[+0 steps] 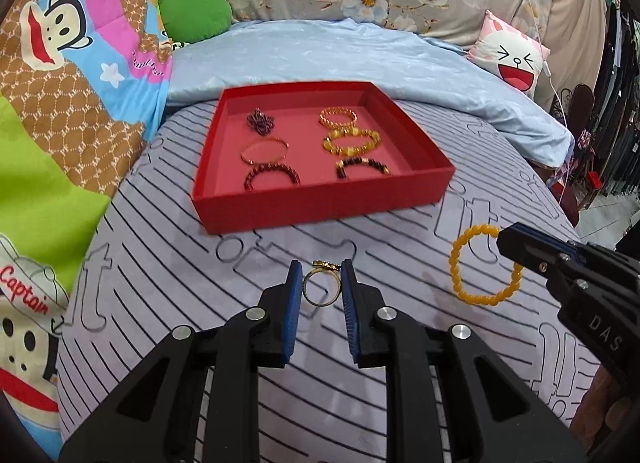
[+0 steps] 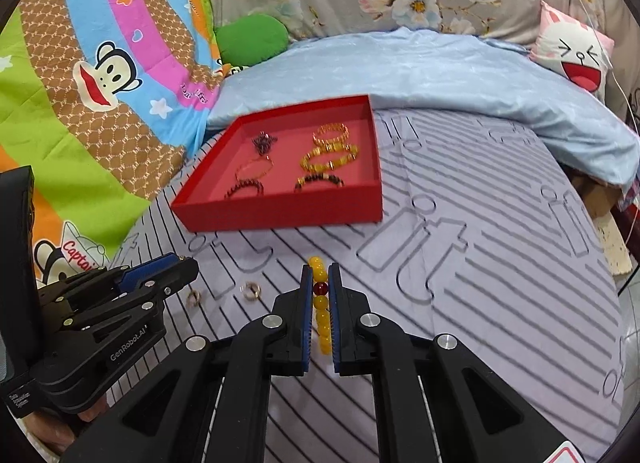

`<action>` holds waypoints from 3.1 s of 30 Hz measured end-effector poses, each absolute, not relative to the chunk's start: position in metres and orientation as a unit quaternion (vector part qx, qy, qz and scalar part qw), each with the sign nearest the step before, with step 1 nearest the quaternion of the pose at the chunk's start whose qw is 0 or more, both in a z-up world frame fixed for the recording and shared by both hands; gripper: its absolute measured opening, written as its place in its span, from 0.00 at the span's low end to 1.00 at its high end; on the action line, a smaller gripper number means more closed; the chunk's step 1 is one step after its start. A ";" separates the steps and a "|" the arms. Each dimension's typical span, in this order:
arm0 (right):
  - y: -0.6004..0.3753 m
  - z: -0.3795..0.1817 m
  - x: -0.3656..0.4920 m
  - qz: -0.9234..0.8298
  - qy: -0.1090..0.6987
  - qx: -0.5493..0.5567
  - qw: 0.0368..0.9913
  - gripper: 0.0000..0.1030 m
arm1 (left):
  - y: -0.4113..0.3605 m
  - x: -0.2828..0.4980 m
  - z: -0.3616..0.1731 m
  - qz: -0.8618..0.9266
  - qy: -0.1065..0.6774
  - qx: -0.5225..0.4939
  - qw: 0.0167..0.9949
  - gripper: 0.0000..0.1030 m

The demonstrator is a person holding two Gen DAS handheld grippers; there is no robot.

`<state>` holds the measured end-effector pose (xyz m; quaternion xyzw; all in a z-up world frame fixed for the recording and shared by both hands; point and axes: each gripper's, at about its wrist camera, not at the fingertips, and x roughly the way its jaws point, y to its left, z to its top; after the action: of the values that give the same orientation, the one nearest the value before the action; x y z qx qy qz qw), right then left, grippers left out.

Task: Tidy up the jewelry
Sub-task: 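Carry the gold ring and yellow bracelet into the red tray and open both grippers, then withdraw both open grippers toward the two gold hoop earrings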

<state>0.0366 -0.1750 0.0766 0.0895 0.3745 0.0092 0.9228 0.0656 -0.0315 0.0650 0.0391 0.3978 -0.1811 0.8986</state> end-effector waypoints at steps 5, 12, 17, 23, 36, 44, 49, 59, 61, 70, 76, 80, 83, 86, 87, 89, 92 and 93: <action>-0.174 0.098 0.066 0.022 0.356 0.081 0.931 0.07 | -0.029 0.097 0.080 -0.180 0.385 0.041 0.904 0.19; -0.172 0.117 0.128 0.038 0.347 0.071 0.934 0.07 | -0.026 0.155 0.095 -0.178 0.377 0.033 0.908 0.19; -0.164 0.116 0.181 0.055 0.363 0.066 0.928 0.07 | -0.030 0.195 0.097 -0.175 0.374 0.044 0.910 0.19; -0.154 0.104 0.241 0.071 0.386 0.069 0.917 0.07 | -0.036 0.239 0.088 -0.181 0.385 0.046 0.904 0.19; -0.143 0.047 0.315 0.070 0.463 0.070 0.881 0.07 | -0.037 0.304 0.054 -0.177 0.429 0.037 0.885 0.19; -0.147 0.042 0.312 0.052 0.461 0.060 0.884 0.12 | -0.041 0.305 0.048 -0.171 0.432 0.049 0.884 0.19; -0.149 0.052 0.303 0.050 0.447 0.057 0.892 0.13 | -0.043 0.298 0.055 -0.163 0.418 0.061 0.892 0.32; -0.151 0.081 0.267 0.039 0.413 0.039 0.909 0.24 | -0.040 0.281 0.075 -0.155 0.401 0.056 0.901 0.41; -0.151 0.085 0.261 0.040 0.410 0.040 0.910 0.24 | -0.038 0.273 0.080 -0.155 0.399 0.056 0.902 0.43; -0.153 0.100 0.214 0.041 0.396 0.049 0.916 0.24 | -0.030 0.232 0.099 -0.160 0.386 0.055 0.907 0.43; -0.150 0.103 0.178 0.038 0.391 0.051 0.918 0.24 | -0.023 0.200 0.103 -0.163 0.382 0.051 0.908 0.44; -0.149 0.103 0.154 0.038 0.390 0.051 0.918 0.24 | -0.021 0.179 0.100 -0.159 0.383 0.057 0.908 0.44; -0.146 0.103 0.139 0.038 0.390 0.052 0.919 0.24 | -0.018 0.165 0.097 -0.158 0.385 0.057 0.907 0.44; -0.143 0.103 0.122 0.037 0.389 0.051 0.919 0.24 | -0.017 0.151 0.095 -0.158 0.386 0.058 0.907 0.44; -0.143 0.102 0.117 0.037 0.388 0.051 0.919 0.24 | -0.016 0.147 0.094 -0.158 0.387 0.059 0.906 0.44; -0.141 0.101 0.108 0.038 0.390 0.055 0.919 0.24 | -0.016 0.138 0.092 -0.159 0.389 0.061 0.905 0.44; -0.140 0.098 0.098 0.038 0.392 0.059 0.917 0.24 | -0.014 0.128 0.088 -0.160 0.395 0.057 0.903 0.44; -0.139 0.097 0.094 0.038 0.393 0.060 0.917 0.24 | -0.013 0.125 0.087 -0.160 0.396 0.056 0.902 0.44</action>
<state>0.0940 -0.1391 0.0971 0.0603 0.3933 0.0375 0.9167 0.1249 -0.0134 0.0866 0.0557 0.3963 -0.1600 0.9023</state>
